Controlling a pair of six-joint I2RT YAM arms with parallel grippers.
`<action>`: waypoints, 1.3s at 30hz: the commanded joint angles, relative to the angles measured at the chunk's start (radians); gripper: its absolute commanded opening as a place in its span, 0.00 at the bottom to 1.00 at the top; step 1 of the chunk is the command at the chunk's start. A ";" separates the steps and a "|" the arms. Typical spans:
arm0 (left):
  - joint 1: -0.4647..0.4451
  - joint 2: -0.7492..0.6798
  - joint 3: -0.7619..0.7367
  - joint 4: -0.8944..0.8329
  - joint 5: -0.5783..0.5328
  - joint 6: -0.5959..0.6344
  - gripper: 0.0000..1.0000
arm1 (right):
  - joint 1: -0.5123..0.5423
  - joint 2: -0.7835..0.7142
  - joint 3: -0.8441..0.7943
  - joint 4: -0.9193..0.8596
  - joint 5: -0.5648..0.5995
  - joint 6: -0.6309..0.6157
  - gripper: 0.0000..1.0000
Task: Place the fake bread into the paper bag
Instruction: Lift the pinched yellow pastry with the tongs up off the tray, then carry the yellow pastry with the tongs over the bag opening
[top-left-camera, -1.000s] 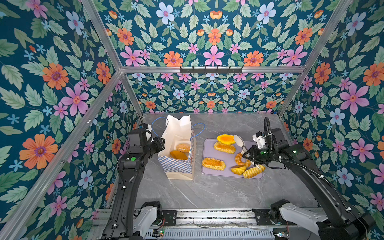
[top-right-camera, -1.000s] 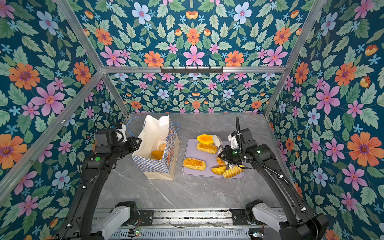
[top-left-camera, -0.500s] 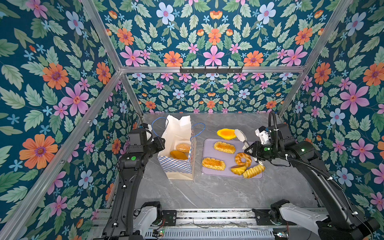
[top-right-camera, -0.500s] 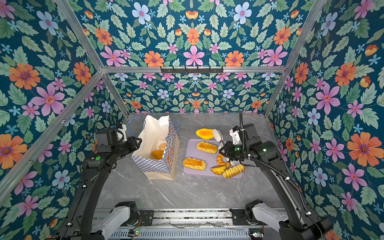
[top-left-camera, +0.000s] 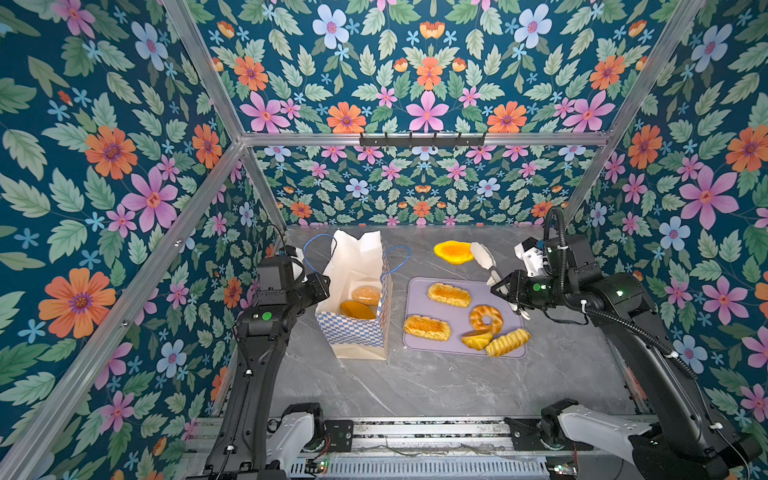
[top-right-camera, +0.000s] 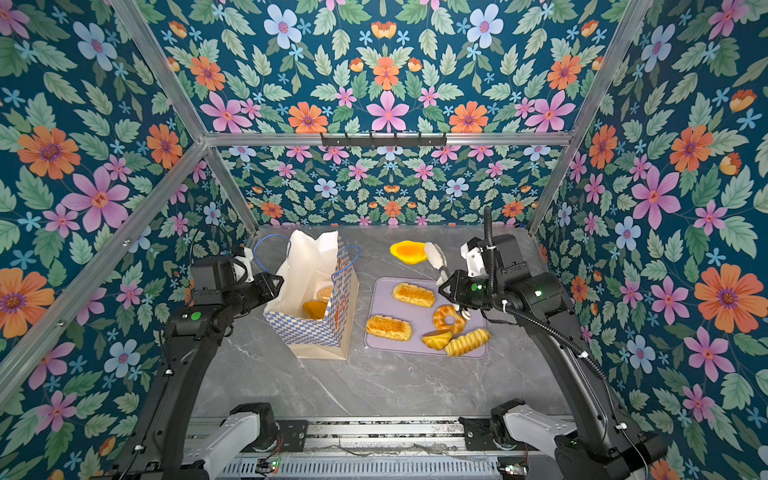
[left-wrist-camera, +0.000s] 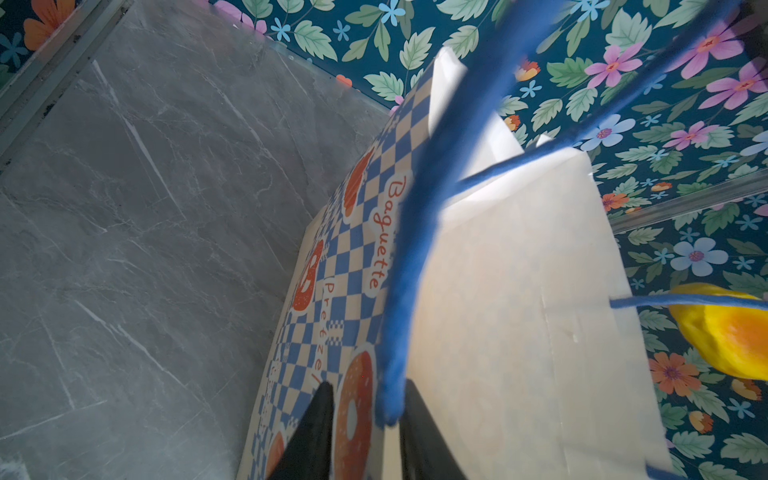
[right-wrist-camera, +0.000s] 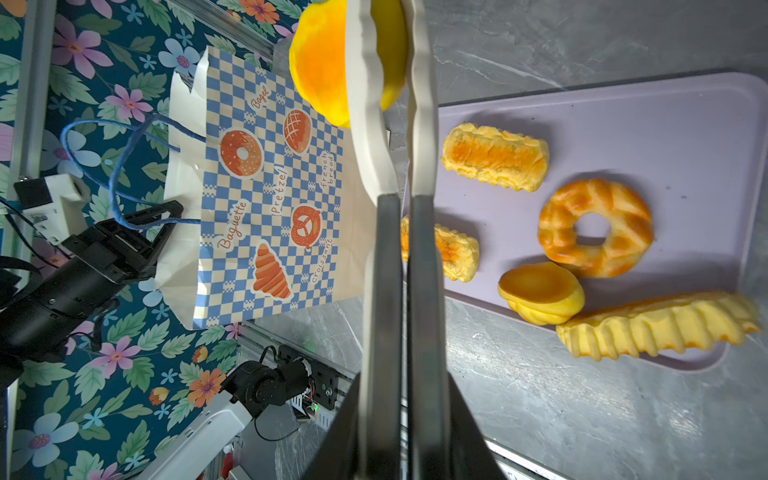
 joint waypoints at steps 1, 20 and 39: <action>0.000 -0.003 0.004 0.019 0.003 0.000 0.30 | 0.001 0.016 0.051 0.003 -0.005 -0.017 0.19; 0.000 -0.003 0.016 0.010 0.004 -0.003 0.29 | 0.005 0.121 0.260 0.094 -0.130 0.034 0.19; 0.000 -0.021 0.016 -0.005 -0.008 0.001 0.21 | 0.233 0.281 0.453 0.089 -0.046 0.022 0.19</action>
